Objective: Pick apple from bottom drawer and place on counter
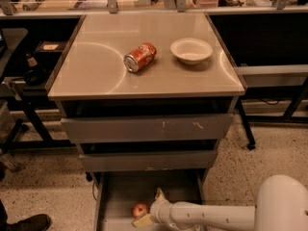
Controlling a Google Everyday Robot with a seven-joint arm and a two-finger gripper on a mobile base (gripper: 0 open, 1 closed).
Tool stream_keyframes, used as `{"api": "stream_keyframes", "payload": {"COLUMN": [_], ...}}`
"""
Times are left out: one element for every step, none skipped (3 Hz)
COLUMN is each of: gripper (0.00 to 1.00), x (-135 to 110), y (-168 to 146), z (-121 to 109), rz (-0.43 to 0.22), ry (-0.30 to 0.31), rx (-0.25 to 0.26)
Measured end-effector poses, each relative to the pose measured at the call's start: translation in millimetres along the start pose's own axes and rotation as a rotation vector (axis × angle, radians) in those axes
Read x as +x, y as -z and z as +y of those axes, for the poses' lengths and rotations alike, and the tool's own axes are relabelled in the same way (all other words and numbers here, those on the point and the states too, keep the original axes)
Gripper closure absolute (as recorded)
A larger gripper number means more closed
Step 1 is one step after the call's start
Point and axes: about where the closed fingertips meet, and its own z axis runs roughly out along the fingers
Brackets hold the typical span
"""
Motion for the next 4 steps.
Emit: {"api": "stream_keyframes", "payload": {"gripper": [0.0, 0.0, 0.0, 0.0], "x": [-2, -7, -5, -2], "y": [-3, -21, -35, -42], "z": [-1, -5, -7, -6], "rz": [-0.02, -0.058, -0.071, -0.07], "ry": [0.003, 0.008, -0.003, 0.0], "rx": [0.007, 0.045, 0.07, 0.077]}}
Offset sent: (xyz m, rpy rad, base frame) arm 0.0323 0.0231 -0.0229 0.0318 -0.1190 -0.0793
